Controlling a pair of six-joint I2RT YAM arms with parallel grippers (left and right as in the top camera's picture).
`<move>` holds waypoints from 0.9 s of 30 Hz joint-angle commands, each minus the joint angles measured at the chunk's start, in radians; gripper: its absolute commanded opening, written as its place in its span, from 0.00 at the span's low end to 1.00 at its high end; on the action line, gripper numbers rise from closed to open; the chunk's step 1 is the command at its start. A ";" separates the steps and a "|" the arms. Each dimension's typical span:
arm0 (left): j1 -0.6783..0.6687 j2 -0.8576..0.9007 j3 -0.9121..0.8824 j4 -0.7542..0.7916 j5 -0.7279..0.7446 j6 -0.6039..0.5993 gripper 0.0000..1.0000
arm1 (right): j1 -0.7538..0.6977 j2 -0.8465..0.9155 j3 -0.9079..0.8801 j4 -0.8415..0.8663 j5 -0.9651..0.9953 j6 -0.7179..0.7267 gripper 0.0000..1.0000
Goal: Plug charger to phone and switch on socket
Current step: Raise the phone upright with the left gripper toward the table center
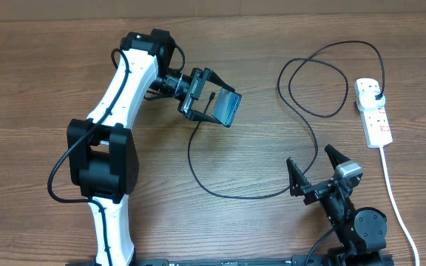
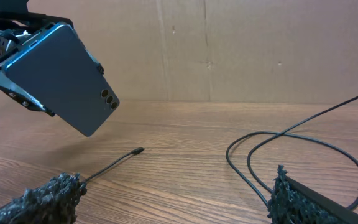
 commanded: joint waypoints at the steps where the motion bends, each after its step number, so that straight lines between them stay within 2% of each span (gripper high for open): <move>1: 0.009 -0.002 0.031 0.001 0.094 -0.055 0.70 | -0.004 -0.010 -0.011 0.003 -0.001 0.002 1.00; 27: 0.052 -0.002 0.031 0.000 0.086 -0.048 0.68 | -0.004 -0.010 -0.011 0.003 -0.001 0.002 1.00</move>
